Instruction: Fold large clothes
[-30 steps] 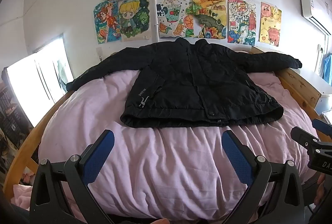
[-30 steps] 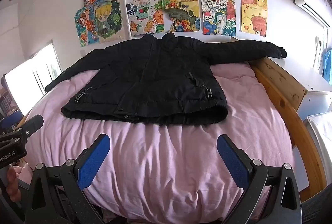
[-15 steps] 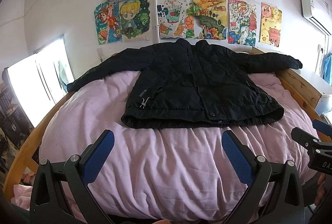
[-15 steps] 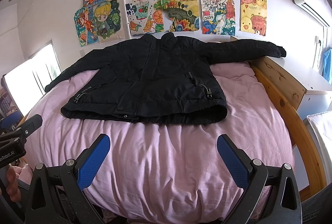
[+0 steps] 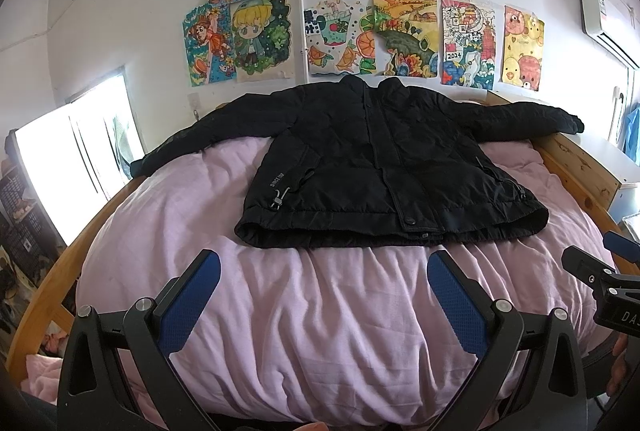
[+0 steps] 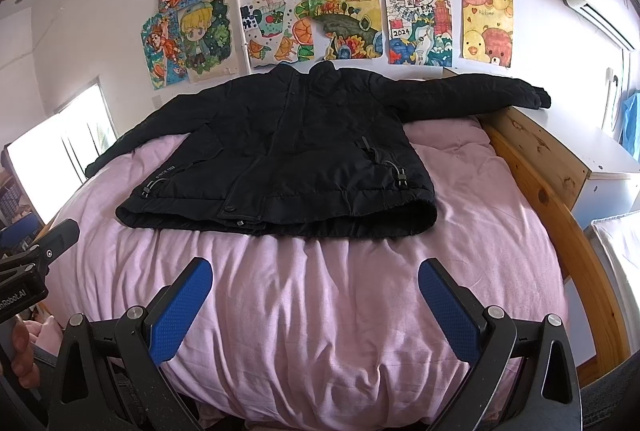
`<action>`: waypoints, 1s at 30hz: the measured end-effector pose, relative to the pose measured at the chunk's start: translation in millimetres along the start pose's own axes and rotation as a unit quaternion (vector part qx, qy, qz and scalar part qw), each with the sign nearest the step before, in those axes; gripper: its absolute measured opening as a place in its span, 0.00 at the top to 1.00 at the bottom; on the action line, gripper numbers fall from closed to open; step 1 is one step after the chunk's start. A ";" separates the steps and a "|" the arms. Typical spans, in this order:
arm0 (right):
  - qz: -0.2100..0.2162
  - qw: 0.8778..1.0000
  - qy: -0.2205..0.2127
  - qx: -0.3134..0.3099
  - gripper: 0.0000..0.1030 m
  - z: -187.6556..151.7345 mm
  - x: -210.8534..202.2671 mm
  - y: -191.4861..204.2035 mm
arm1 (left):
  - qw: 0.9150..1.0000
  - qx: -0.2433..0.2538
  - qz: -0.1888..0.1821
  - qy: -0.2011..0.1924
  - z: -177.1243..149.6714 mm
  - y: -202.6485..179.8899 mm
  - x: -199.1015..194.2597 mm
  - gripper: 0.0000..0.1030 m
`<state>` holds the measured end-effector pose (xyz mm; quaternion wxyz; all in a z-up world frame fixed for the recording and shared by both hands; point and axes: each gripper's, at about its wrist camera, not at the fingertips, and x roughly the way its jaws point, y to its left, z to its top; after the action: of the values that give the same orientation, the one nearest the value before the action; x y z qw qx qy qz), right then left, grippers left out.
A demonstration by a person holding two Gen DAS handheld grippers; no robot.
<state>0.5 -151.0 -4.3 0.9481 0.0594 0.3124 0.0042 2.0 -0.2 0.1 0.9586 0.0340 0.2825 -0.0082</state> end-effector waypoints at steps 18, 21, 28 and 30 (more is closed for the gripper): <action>0.000 1.000 0.001 0.001 0.00 0.3 -0.6 -0.6 | 1.000 -0.001 -0.001 -0.002 -1.2 0.3 -1.6 0.01; 0.000 1.000 0.001 0.001 0.00 0.3 -0.6 -0.8 | 1.000 -0.001 0.000 -0.002 -1.2 0.3 -1.9 0.01; 0.000 1.000 0.002 0.002 0.00 0.3 -0.8 -1.0 | 1.000 -0.002 0.000 -0.002 -1.2 0.4 -1.9 0.01; 0.000 1.000 0.002 0.002 0.00 0.4 -0.6 -1.3 | 1.000 -0.001 0.000 -0.003 -1.3 0.2 -1.9 0.01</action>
<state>0.2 -152.3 -3.8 0.9473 0.0611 0.3146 0.0042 -0.3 0.1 0.0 0.9594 0.0327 0.2801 -0.0081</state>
